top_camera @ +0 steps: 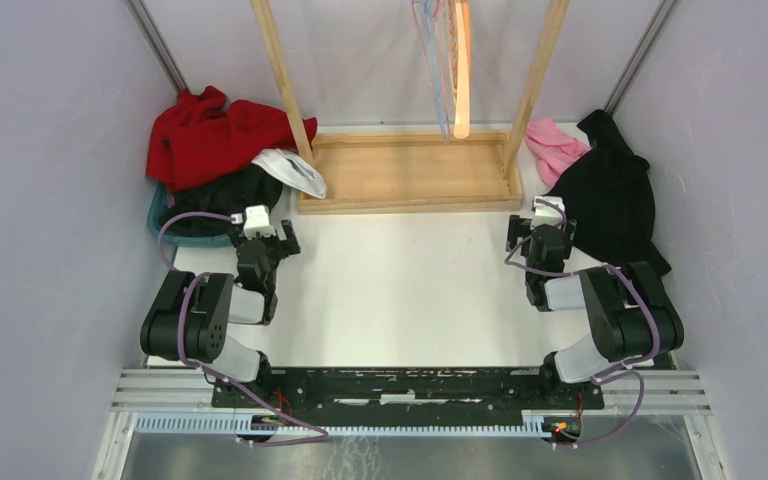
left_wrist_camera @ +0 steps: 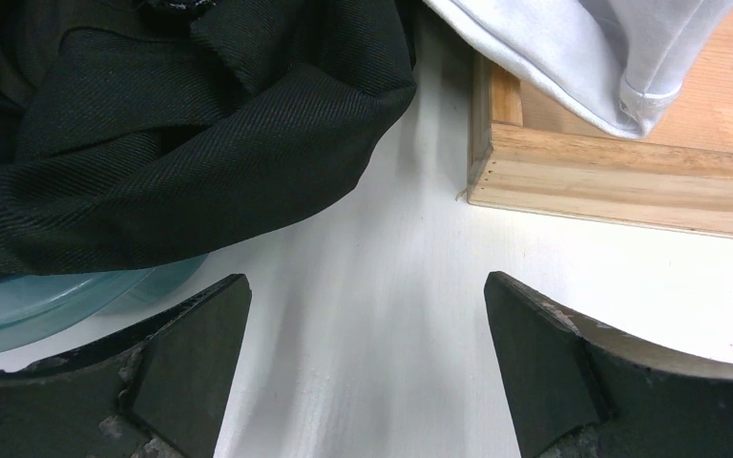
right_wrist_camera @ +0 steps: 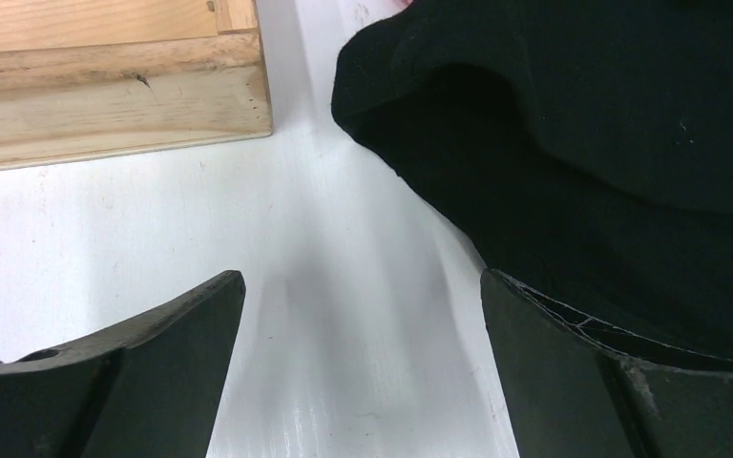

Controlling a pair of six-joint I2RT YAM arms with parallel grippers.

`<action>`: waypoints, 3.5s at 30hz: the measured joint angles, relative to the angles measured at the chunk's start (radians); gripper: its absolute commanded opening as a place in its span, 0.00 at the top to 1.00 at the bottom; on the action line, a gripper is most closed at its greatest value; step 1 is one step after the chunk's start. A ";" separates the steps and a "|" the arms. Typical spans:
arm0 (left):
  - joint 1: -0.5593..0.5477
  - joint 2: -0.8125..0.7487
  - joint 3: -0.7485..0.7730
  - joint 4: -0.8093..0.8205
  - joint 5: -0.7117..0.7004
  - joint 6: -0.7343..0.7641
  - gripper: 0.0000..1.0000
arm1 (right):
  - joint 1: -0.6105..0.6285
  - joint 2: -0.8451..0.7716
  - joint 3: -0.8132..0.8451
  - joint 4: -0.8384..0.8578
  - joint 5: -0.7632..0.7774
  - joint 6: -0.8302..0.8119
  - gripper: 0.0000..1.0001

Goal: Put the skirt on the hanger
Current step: Pick up the skirt from the bin.

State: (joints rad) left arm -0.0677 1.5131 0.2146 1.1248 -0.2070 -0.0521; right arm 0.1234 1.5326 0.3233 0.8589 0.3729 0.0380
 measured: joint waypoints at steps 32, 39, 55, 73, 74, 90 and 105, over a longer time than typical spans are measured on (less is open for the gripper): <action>-0.013 -0.866 0.325 -0.857 0.001 -0.375 0.01 | 0.000 -0.765 0.509 -1.127 -0.218 0.255 0.00; -0.013 -0.808 0.723 -1.128 -0.003 -0.423 0.01 | 0.000 -0.711 0.687 -1.316 -0.374 0.393 0.00; -0.013 -0.632 0.914 -1.341 0.166 -0.467 0.01 | -0.001 -0.724 0.603 -1.258 -0.779 0.495 0.00; -0.003 -0.122 1.188 -1.603 -0.219 -0.491 0.01 | -0.001 -0.721 0.382 -1.268 -0.843 0.589 0.13; 0.001 -0.079 1.215 -1.607 -0.241 -0.494 0.01 | 0.000 -0.717 0.382 -1.263 -0.843 0.589 0.13; 0.046 0.445 1.616 -1.797 -0.590 -0.504 0.04 | 0.040 -0.713 0.368 -1.213 -0.847 0.589 0.13; 0.269 0.192 1.305 -1.802 -0.597 -0.662 0.01 | 0.202 -0.661 0.370 -1.223 -0.807 0.589 0.15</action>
State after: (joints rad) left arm 0.2012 1.7054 1.5192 -0.6769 -0.8036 -0.7143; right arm 0.3252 0.8715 0.6937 -0.3637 -0.4343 0.6273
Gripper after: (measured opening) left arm 0.991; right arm 0.861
